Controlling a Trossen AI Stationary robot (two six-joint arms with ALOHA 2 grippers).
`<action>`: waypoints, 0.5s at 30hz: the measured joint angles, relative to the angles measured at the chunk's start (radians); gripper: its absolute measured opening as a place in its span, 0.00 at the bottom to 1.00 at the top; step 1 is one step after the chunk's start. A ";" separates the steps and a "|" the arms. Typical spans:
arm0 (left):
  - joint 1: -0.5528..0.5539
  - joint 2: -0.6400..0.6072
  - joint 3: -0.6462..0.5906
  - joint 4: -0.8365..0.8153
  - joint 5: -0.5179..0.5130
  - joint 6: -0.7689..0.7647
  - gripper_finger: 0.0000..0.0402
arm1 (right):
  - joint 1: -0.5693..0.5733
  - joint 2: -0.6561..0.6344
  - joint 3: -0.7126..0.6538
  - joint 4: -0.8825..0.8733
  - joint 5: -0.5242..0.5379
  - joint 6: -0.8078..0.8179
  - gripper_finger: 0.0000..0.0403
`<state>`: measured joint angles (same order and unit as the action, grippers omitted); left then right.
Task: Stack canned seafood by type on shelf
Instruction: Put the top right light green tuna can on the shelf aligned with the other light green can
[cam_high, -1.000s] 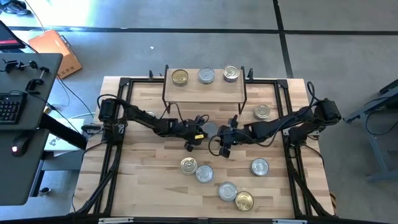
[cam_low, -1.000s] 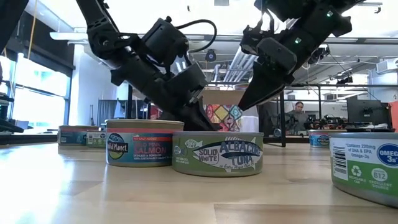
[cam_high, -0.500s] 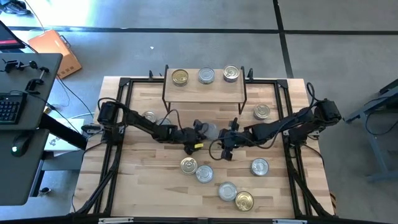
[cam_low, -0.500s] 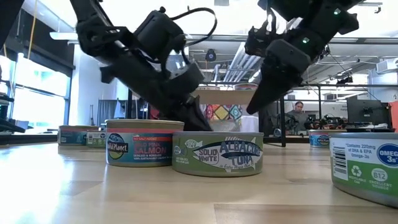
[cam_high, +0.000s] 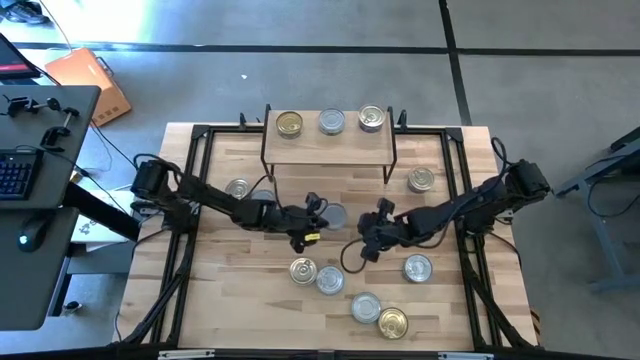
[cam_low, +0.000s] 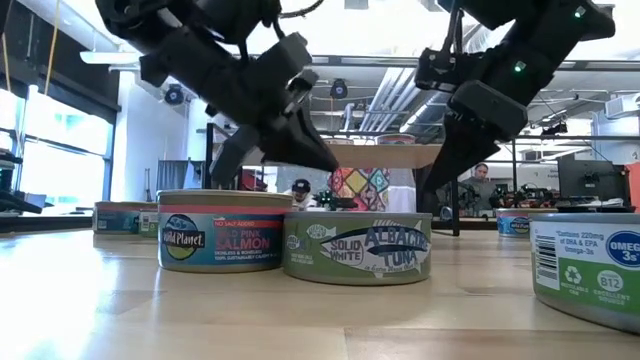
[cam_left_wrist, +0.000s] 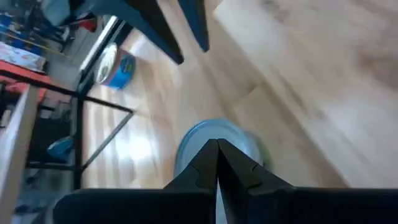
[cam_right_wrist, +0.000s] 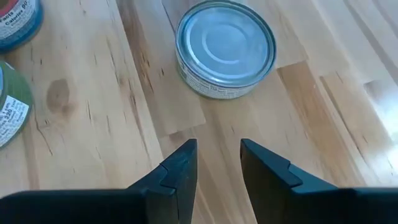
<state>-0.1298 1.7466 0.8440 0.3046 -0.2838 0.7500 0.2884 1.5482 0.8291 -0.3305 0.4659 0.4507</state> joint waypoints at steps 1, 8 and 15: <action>0.005 0.001 0.000 -0.005 0.017 -0.011 0.00 | 0.003 0.000 0.000 0.000 0.002 -0.003 0.28; 0.083 0.006 -0.002 -0.056 0.253 0.012 0.17 | 0.007 0.000 0.000 0.004 0.013 -0.004 0.28; 0.176 0.078 -0.001 -0.013 0.364 0.206 0.49 | 0.007 0.000 0.000 0.009 0.015 -0.006 0.28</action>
<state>0.0465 1.8248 0.8429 0.2918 0.0806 0.9558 0.2955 1.5482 0.8291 -0.3218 0.4808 0.4452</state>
